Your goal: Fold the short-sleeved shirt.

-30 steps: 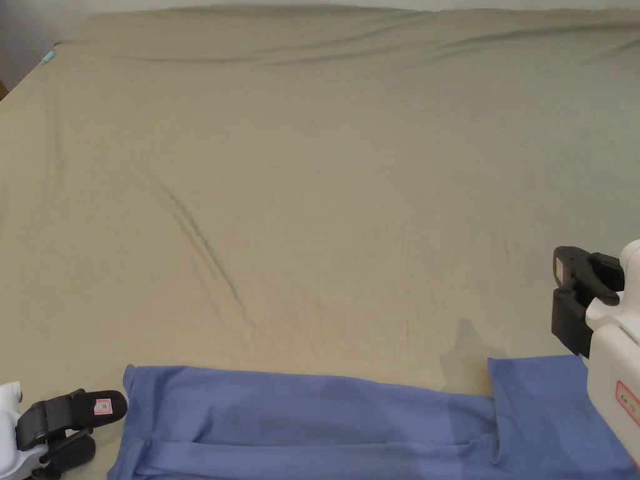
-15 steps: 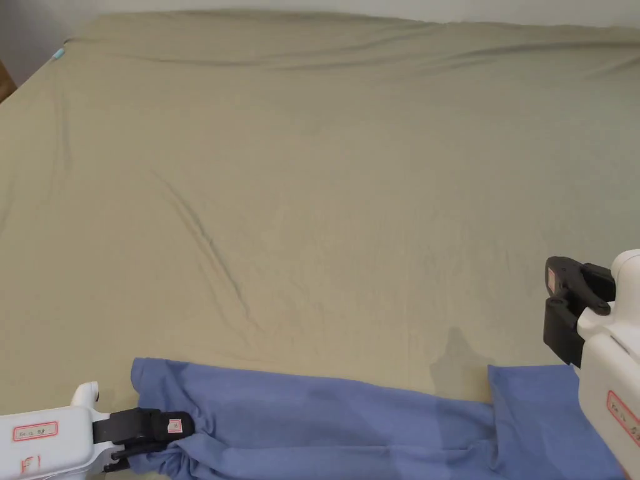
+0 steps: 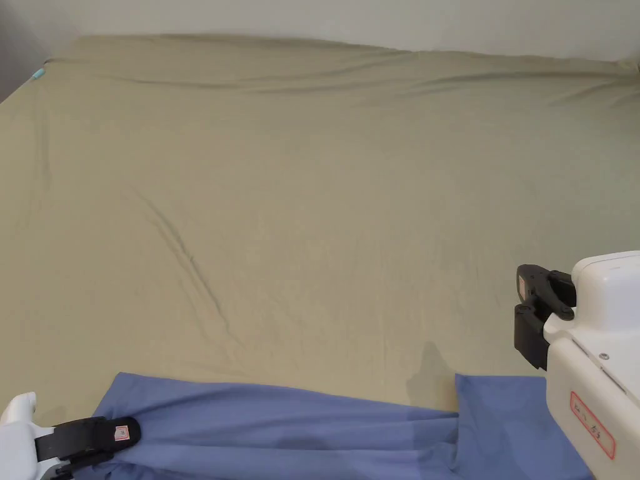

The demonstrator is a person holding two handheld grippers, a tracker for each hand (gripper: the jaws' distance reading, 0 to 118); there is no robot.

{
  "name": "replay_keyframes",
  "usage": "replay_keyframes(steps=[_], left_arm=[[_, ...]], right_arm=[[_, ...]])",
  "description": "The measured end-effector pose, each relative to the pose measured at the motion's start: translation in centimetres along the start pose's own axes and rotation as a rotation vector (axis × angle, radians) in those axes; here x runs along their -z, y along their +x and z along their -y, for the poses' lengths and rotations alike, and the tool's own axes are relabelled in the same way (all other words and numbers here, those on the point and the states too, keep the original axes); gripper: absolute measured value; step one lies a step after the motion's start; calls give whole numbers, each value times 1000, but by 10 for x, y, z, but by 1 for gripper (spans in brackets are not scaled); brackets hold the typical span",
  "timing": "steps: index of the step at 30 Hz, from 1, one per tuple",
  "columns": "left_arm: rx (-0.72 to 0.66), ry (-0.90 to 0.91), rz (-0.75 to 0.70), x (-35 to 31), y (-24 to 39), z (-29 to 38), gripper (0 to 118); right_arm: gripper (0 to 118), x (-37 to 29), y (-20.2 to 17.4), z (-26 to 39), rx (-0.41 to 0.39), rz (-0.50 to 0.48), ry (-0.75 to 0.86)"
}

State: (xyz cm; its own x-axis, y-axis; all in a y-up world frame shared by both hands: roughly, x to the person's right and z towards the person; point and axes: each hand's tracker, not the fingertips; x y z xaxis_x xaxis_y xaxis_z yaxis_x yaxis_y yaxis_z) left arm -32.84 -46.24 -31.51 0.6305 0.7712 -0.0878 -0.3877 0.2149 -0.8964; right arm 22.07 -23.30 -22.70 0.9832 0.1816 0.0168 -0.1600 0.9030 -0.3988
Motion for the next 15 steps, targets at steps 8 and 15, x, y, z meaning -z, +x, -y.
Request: replay_keyframes(steps=[8,15], left_arm=[[25,102,-42,-31,22,-5,6],[71,125,-49,-54,52,-2,6]], right_arm=[[0,-7,0,-2,6,-2,12],[0,-14,6,-1,30,-1,24]])
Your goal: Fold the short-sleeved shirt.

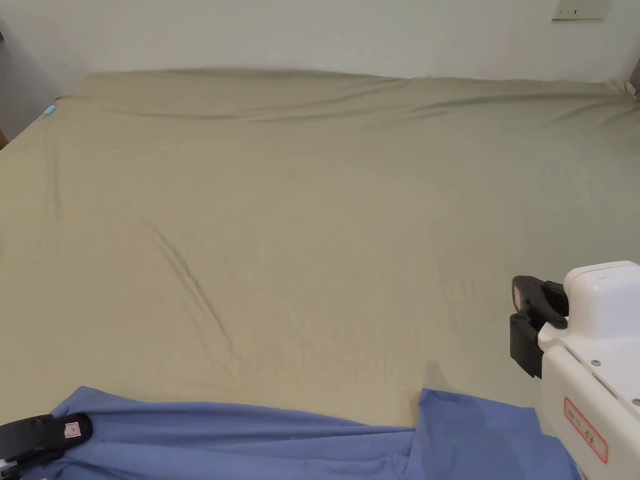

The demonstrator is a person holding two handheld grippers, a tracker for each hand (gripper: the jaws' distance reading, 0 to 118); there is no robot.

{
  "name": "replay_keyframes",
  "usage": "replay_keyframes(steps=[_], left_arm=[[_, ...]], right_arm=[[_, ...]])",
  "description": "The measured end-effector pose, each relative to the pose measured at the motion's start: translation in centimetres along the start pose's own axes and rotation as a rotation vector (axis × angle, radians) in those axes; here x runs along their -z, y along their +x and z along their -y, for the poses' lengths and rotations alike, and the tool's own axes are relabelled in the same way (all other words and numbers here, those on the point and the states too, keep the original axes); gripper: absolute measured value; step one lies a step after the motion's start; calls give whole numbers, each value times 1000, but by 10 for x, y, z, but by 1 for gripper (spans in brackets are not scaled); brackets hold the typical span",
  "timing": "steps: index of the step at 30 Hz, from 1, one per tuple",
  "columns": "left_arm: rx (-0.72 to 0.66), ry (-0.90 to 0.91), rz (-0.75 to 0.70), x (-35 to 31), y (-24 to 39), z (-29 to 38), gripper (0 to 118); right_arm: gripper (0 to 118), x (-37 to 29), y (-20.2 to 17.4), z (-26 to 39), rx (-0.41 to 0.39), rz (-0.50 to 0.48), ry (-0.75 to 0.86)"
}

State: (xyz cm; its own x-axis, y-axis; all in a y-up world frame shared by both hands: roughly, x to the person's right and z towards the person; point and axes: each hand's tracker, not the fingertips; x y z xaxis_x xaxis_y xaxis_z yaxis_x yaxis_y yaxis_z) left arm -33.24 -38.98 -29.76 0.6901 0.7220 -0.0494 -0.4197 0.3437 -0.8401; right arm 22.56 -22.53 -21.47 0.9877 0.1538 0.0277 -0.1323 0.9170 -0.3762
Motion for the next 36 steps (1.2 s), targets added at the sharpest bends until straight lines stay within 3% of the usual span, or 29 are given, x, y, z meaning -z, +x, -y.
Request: replay_keyframes(steps=[9,15,18,28,30,31,34,35,36], left_arm=[[338,-79,27,23,123,21,6],[444,-194,58,77,167,51,6],[524,-240,-18,116,183,71,6],[603,-374,-271,210,200,137,8],[641,-375,-271,213,206,146,27],[638,-381,-256,214,208,146,48],[487,-418,-64,209,212,142,72],[443,-409,-5,203,214,138,97],[417,-372,23,197,215,134,105]], right_arm=[[0,-10,4,2,6,-3,3],[0,-19,11,7,9,-1,0],[0,-23,17,10,14,10,0],[0,-26,42,17,47,44,-10],[0,-24,45,19,52,47,-13],[0,-23,45,20,55,47,-14],[0,-21,46,21,61,45,-23],[0,-21,45,21,61,42,-24],[0,-21,45,20,60,41,-24]])
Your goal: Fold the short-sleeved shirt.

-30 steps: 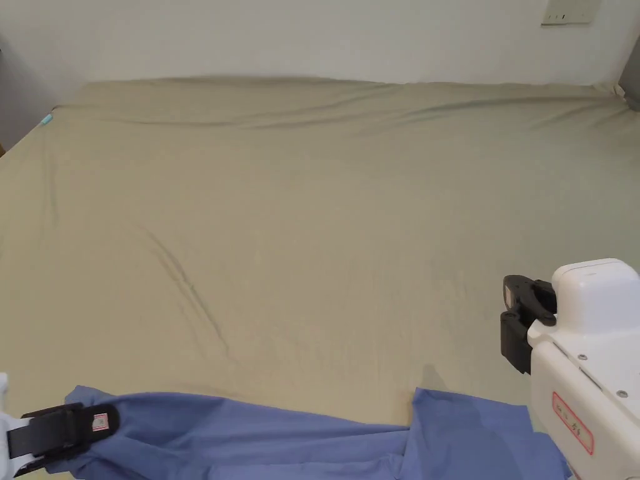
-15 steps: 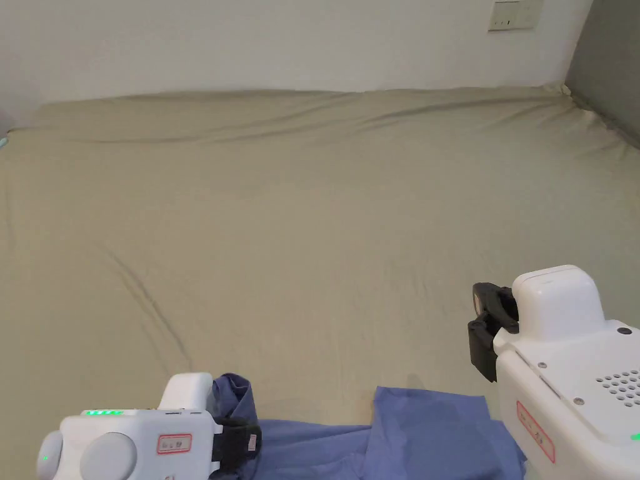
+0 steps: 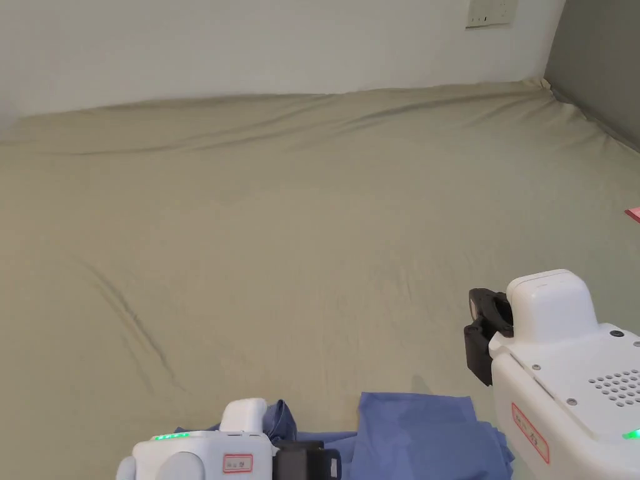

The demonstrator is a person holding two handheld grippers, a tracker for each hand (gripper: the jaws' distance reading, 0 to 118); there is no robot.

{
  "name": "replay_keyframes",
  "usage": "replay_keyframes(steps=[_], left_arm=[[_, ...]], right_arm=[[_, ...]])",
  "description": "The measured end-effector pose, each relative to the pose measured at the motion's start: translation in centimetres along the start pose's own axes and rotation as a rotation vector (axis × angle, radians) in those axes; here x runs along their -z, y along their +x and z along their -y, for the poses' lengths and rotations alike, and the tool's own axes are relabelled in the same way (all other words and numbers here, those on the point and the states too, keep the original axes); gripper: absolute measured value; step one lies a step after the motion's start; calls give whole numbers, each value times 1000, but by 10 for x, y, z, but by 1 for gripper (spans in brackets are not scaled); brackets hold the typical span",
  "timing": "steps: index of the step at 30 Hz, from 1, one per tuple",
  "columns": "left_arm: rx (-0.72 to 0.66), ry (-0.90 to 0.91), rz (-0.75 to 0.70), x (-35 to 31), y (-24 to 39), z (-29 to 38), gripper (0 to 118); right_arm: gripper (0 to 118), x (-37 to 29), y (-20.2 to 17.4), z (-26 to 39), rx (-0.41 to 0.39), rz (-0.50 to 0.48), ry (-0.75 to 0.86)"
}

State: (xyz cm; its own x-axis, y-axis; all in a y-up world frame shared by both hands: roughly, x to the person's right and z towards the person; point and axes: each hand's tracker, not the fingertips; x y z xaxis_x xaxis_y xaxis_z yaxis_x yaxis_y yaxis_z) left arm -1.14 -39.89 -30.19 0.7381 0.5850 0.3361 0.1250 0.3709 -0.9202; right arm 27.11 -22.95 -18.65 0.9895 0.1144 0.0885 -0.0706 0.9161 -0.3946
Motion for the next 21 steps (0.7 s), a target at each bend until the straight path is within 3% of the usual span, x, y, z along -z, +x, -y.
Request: replay_keyframes(steps=[4,6,7,9,10,15,21], left_arm=[[-65,178,43,-49,-7,-12,104],[-58,249,23,-70,-13,-16,94],[-37,282,-21,-79,-15,-16,78],[21,329,-154,-89,-20,-14,16],[42,348,-218,-88,-20,-13,2],[181,315,-419,-55,-28,5,0],[323,184,-438,19,-8,35,0]], right_arm=[[0,-3,-1,-3,-6,0,7],[0,-4,-2,-4,-6,0,12],[0,-4,-3,-4,-5,0,14],[0,-5,-5,-5,-5,-2,17],[0,-6,-7,-5,-5,-5,18],[0,-8,-15,-4,-15,-16,16],[0,-10,-18,-2,-32,-21,-1]])
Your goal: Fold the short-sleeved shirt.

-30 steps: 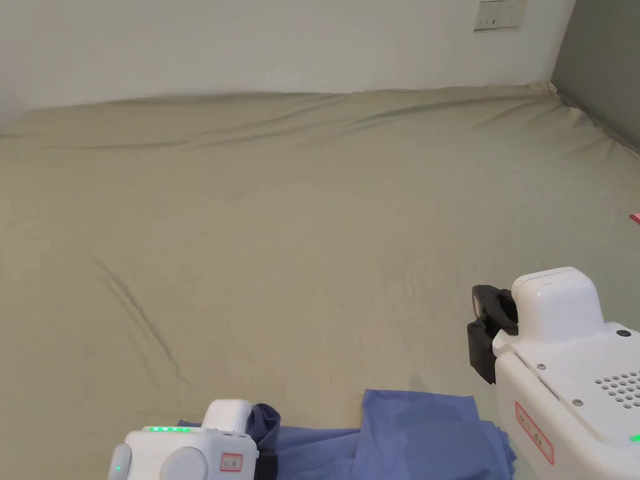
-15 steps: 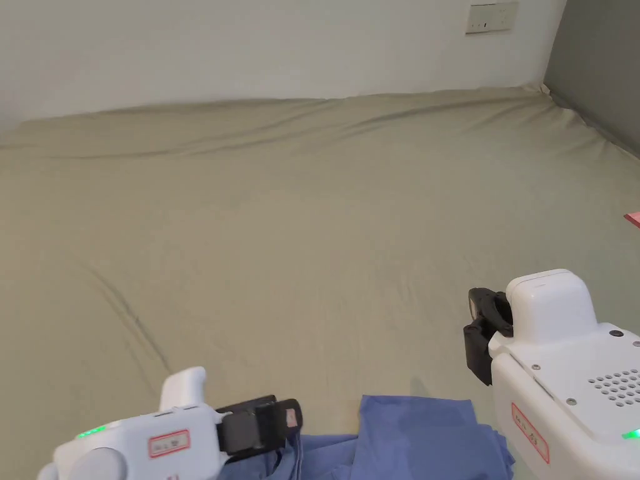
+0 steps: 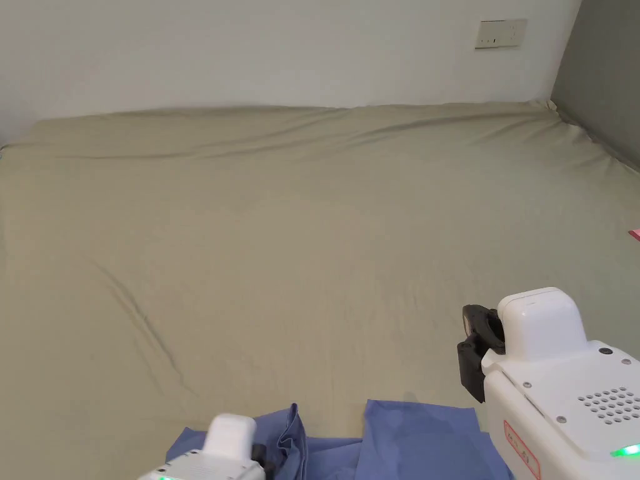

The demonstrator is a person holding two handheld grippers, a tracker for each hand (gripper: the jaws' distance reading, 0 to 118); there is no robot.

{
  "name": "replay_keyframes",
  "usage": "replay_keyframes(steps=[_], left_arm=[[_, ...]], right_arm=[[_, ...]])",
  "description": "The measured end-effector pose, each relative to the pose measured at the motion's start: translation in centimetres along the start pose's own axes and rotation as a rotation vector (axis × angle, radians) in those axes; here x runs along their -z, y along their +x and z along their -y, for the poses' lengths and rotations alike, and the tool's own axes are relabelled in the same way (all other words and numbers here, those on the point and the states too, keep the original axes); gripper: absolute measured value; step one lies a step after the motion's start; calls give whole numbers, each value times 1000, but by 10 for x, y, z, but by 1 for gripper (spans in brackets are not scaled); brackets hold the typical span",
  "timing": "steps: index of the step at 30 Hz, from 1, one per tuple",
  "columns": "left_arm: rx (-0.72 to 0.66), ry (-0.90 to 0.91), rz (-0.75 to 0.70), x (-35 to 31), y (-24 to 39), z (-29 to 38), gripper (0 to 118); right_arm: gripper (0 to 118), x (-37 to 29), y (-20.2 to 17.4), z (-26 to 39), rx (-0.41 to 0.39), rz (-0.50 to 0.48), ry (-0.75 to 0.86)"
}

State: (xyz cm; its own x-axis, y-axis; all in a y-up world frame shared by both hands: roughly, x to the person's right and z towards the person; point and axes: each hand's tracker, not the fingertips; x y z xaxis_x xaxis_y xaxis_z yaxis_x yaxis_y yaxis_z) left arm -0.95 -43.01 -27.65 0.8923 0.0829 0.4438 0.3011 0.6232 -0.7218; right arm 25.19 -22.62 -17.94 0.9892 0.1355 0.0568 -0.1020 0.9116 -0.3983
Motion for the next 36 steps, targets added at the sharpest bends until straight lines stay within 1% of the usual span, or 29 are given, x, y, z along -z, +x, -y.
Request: replay_keyframes(steps=[3,5,6,7,10,12,14,17,19,20,22,24,27,30,31,32,34,36], left_arm=[[34,-32,3,13,29,18,0],[142,24,-77,9,47,25,0],[185,34,-82,8,53,26,0],[211,32,-62,8,58,26,0],[282,50,-68,4,72,26,0],[282,41,-32,3,79,24,0],[221,42,49,2,84,23,0],[184,-1,271,0,93,21,0],[176,6,334,-8,95,21,0],[148,25,358,-15,92,19,0],[57,60,378,-28,73,13,0],[-60,94,377,-43,40,6,0],[-227,152,325,-62,-22,-2,0],[-338,159,275,-70,-90,-3,2],[-367,153,255,-73,-109,0,4],[-404,157,251,-76,-127,3,12],[-474,142,289,-78,-161,10,60],[-542,88,348,-72,-185,17,78]], right_arm=[[0,-4,2,1,3,4,4],[0,-4,4,1,7,7,4],[0,-4,5,2,8,10,3],[0,-4,6,2,8,13,2],[0,0,9,5,13,14,-6],[0,1,8,6,16,13,-9],[0,2,7,7,18,9,-12],[0,5,5,7,14,3,-16],[0,5,4,6,12,0,-16],[0,5,5,5,11,-1,-15],[0,4,5,3,11,2,-9],[0,4,6,1,11,3,-3],[0,6,5,-1,10,3,1],[0,8,1,-2,5,-3,1],[0,8,-1,-2,4,-6,0],[0,9,-3,-2,2,-10,-2],[0,9,-6,-2,-6,-18,-3],[0,10,-8,-2,-21,-22,-5]])
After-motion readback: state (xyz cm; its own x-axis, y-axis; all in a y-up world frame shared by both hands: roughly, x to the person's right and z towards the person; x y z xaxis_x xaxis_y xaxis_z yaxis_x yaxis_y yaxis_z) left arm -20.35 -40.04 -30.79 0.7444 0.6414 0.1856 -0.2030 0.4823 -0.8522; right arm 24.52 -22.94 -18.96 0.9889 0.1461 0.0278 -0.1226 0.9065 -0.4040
